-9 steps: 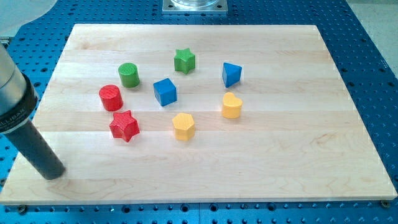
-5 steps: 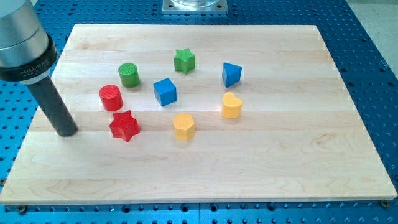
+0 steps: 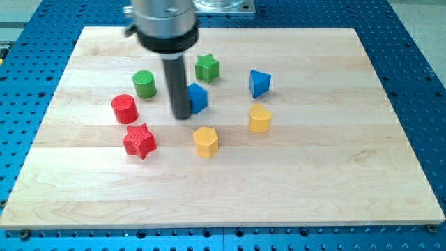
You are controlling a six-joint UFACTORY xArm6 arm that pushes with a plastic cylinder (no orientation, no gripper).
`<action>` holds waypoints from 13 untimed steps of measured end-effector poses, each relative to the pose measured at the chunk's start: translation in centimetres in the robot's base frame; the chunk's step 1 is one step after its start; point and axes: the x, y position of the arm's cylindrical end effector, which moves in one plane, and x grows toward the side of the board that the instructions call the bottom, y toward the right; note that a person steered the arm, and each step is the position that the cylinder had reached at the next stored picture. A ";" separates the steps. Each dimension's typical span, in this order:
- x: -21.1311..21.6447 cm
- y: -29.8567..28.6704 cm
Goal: Push the blue blocks to the center right side of the board
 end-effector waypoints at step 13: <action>-5.0 10.4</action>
